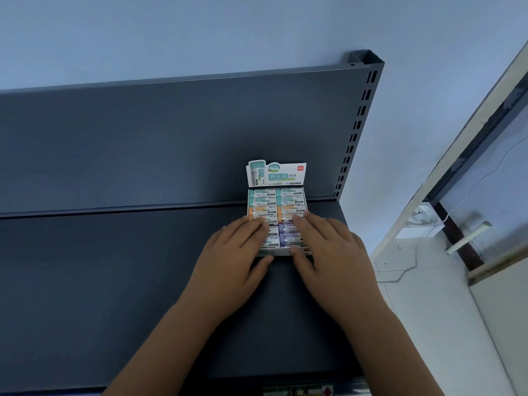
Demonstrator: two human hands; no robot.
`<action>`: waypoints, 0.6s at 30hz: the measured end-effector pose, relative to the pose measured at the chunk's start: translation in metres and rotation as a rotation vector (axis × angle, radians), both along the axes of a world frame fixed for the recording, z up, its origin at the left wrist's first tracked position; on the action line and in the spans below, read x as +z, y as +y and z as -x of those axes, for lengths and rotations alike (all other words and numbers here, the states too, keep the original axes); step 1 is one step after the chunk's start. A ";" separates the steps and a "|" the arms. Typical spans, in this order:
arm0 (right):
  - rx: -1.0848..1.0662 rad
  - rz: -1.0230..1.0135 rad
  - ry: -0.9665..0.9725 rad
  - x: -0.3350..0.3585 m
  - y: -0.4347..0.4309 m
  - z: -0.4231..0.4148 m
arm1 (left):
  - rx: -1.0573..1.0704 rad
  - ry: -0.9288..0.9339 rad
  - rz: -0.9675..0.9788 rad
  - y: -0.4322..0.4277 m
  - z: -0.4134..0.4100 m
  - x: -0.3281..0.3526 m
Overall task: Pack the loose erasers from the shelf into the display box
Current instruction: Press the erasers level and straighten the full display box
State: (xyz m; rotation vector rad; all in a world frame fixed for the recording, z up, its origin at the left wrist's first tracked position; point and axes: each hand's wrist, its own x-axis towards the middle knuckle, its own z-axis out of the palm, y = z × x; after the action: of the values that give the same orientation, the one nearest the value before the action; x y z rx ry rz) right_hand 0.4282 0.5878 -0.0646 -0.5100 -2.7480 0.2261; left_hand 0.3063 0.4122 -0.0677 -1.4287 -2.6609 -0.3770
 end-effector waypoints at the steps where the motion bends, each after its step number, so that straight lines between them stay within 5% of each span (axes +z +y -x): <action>1: -0.004 -0.007 -0.023 0.001 -0.001 0.002 | 0.008 -0.005 0.006 0.000 0.000 -0.001; 12: 0.014 -0.061 -0.086 0.008 -0.001 0.008 | 0.006 0.031 0.019 0.008 -0.004 0.016; 18: 0.044 0.073 -0.059 0.008 0.002 0.007 | -0.094 0.031 0.093 0.020 -0.009 0.016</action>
State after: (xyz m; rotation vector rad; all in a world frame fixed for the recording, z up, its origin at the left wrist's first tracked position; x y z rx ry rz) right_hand 0.4209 0.5896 -0.0566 -0.4825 -2.8194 0.3287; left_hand 0.3154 0.4326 -0.0514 -1.5773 -2.6257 -0.2391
